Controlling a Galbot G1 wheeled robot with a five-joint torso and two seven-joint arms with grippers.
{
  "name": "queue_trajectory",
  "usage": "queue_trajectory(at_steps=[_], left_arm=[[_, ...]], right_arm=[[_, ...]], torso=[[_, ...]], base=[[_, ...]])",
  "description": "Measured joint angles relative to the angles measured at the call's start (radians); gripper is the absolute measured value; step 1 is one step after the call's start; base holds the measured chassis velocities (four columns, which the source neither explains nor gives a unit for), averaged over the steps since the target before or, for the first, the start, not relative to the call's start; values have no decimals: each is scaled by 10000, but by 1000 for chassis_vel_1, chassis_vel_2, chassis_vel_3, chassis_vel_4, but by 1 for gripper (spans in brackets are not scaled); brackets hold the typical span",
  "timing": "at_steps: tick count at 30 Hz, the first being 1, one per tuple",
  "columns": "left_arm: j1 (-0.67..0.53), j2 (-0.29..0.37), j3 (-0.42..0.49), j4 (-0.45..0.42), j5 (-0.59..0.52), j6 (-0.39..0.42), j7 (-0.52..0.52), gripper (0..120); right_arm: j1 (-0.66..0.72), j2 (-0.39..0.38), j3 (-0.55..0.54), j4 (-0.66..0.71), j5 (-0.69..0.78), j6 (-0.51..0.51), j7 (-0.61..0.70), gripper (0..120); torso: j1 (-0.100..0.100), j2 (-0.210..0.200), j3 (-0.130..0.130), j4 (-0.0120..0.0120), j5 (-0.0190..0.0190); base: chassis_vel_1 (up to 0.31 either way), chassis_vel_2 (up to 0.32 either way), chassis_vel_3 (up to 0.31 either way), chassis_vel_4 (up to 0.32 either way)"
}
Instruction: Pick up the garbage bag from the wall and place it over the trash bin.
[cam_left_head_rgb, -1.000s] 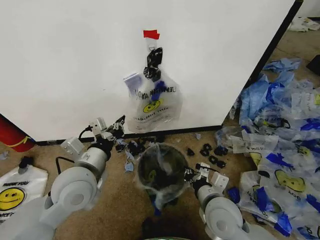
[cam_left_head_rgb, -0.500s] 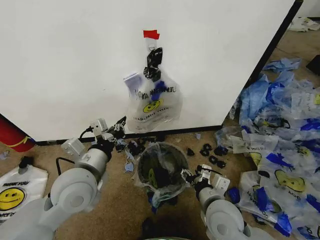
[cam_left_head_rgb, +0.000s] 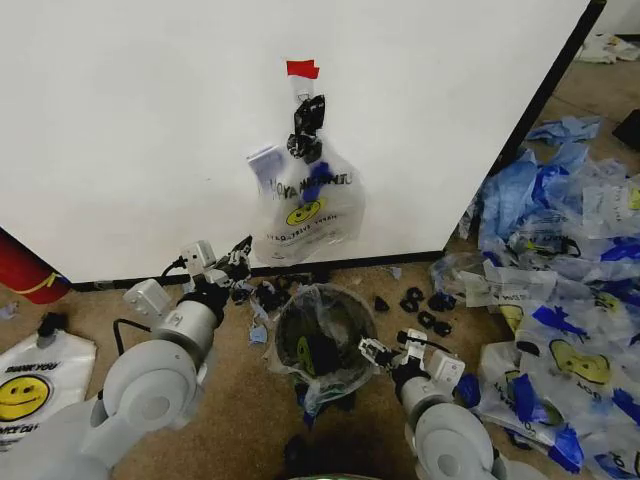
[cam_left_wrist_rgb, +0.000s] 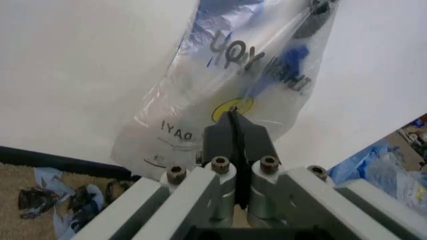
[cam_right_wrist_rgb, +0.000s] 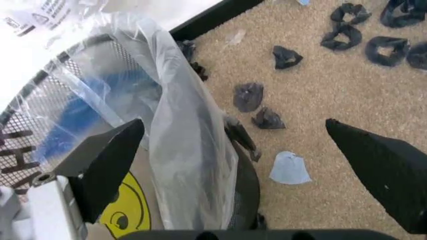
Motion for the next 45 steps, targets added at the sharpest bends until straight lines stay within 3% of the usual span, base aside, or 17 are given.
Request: queue_trajectory(at_steps=[7,13,18,21,23,24,27,29,38,40,45], left_arm=[[29,-182,-73,-4,236,-72,150,0],[198,-444,-51,414,1723,-299,764,0],[169,-698,-51,778,2922,-523,1122,0],[149,-866,-20,1046,3819,-647,1279,0],[168,-975,-23,1327,4548,-829,1409,8],[168,-975,-23,1327,4548,-829,1409,8],[283,-1211,-3,1605,5193,-1007,1247,21],[363,-1334,36,1784,5716,-1063,1133,27],[522,-1810,23,2339,7243,-1567,1353,62],[557,-1858,36,2354,7296,-1609,1388,65],[650,-2310,-9,2418,7412,-1859,1431,87]], right_arm=[[-170,158,280,-154,-679,430,-946,100],[-135,267,685,84,-1194,1039,-1741,100],[-174,165,1172,219,-2652,2158,-2894,100],[-254,89,1910,-174,-4575,3467,-4107,100],[-414,86,2758,-697,-5937,4252,-4971,100],[-414,86,2758,-697,-5937,4252,-4971,100],[-843,267,4448,-1309,-7786,5412,-6066,100],[-1138,370,5109,-1436,-8205,5873,-6207,100],[-2636,1230,7278,-1574,-8801,6622,-6107,100],[-2778,1311,7409,-1527,-8793,6548,-6088,100],[-3942,1906,8072,-1246,-8296,6629,-6536,100]], torso=[[0,0,0,-1,0],[0,0,0,3,-1],[0,0,0,-1,0],[0,0,0,1,1],[0,0,0,1,2],[0,0,0,1,2],[0,0,0,0,2],[0,0,0,-2,-1],[0,0,0,0,0],[0,0,0,0,1],[-1,1,-1,1,3]], base=[[0,0,0,0],[0,0,0,0],[0,0,0,0],[0,0,0,0],[0,0,0,0],[0,0,0,0],[0,0,0,0],[0,0,0,0],[0,0,0,0],[0,0,0,0],[0,0,0,0]])
